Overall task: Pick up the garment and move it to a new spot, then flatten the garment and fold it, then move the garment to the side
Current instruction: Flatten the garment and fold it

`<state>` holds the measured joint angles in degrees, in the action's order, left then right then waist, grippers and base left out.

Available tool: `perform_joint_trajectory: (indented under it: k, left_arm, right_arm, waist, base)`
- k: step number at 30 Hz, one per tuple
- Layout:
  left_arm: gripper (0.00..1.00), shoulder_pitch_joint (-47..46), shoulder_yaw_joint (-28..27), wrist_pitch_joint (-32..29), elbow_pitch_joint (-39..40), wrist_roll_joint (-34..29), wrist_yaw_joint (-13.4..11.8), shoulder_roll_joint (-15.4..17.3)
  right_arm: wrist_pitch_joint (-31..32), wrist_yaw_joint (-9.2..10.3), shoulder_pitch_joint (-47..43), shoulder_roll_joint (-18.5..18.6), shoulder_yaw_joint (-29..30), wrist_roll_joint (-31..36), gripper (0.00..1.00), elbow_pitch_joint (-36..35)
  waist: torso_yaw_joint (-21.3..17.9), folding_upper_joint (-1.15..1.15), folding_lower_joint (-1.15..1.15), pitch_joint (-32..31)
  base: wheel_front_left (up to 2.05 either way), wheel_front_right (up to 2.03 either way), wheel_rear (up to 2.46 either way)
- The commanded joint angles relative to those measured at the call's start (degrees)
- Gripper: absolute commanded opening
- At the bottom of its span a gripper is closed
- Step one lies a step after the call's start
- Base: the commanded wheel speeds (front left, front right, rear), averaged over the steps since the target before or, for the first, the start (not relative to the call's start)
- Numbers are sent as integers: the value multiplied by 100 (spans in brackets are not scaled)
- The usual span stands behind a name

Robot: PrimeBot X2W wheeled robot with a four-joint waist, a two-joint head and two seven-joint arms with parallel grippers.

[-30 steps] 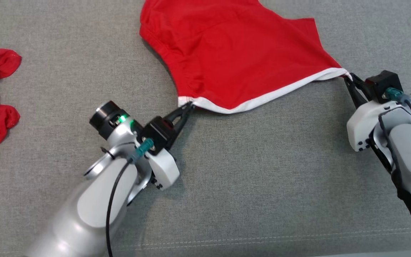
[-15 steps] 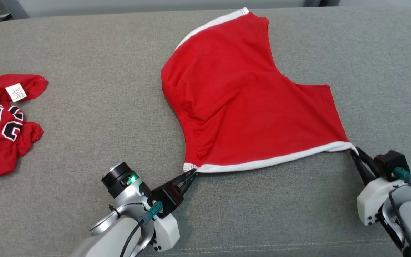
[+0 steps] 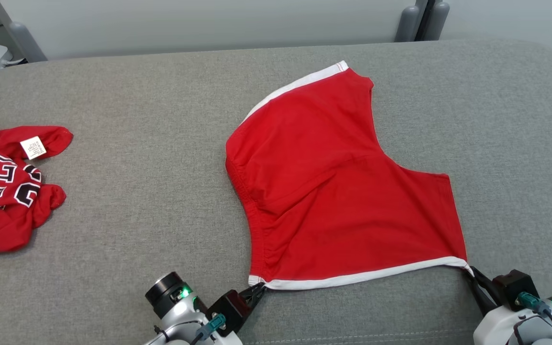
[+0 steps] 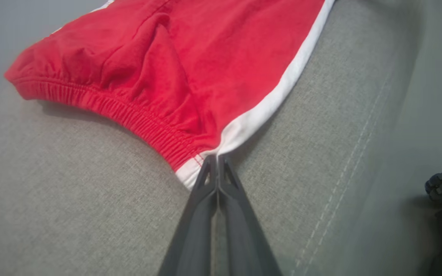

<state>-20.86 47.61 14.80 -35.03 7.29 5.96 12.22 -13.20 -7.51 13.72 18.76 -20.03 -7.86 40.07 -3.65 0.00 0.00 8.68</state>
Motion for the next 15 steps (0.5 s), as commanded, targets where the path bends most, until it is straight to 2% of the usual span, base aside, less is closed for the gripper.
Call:
perform_joint_trajectory:
  k: [1, 2, 3, 4, 5, 11, 13, 14, 15]
  left_arm:
    - [0, -18, -191, 0, -18, 122, -70, 14]
    - [0, -4, -197, -10, -77, 146, -97, -17]
    - [0, 8, -206, -20, -137, 173, -125, -50]
    - [39, 21, -226, -26, -194, 208, -159, -88]
    - [100, 26, -240, -25, -240, 227, -202, -118]
    - [100, 228, -574, -30, -297, 569, -548, -193]
    - [100, 392, -910, -10, -102, 843, -752, -163]
    - [100, 590, -1347, 10, 285, 1176, -938, -153]
    - [100, 696, -1592, 13, 564, 1335, -1008, -169]
  right_arm:
    - [25, 2, -129, 65, -21, 65, 0, -117]
    - [51, 2, -149, 40, -5, 69, 0, -123]
    - [67, 2, -165, 18, 17, 73, 17, -131]
    - [70, 2, -178, 0, 50, 79, 49, -142]
    - [72, 2, -186, -13, 89, 87, 100, -153]
    - [22, 2, -331, 29, 499, -132, 100, -383]
    - [-42, 2, -347, 26, 767, -271, 100, -582]
    - [-120, 2, -345, -15, 1035, -344, 100, -878]
    - [-145, 2, -360, -61, 1186, -364, 100, -1020]
  waist:
    - [-14, 0, 0, -29]
    - [-16, 0, 0, -39]
    - [-20, 0, 0, -47]
    - [-24, 0, 0, -54]
    - [-27, 0, 0, -63]
    - [-29, 0, 0, -156]
    - [-62, 0, 0, -174]
    - [-78, 0, 0, -202]
    - [-75, 0, 0, -235]
  base:
    - [0, 0, 0]
    - [0, 0, 0]
    - [0, 0, 0]
    - [0, 0, 0]
    - [0, 0, 0]
    - [0, 0, 0]
    - [0, 0, 0]
    - [0, 0, 0]
    - [0, 0, 0]
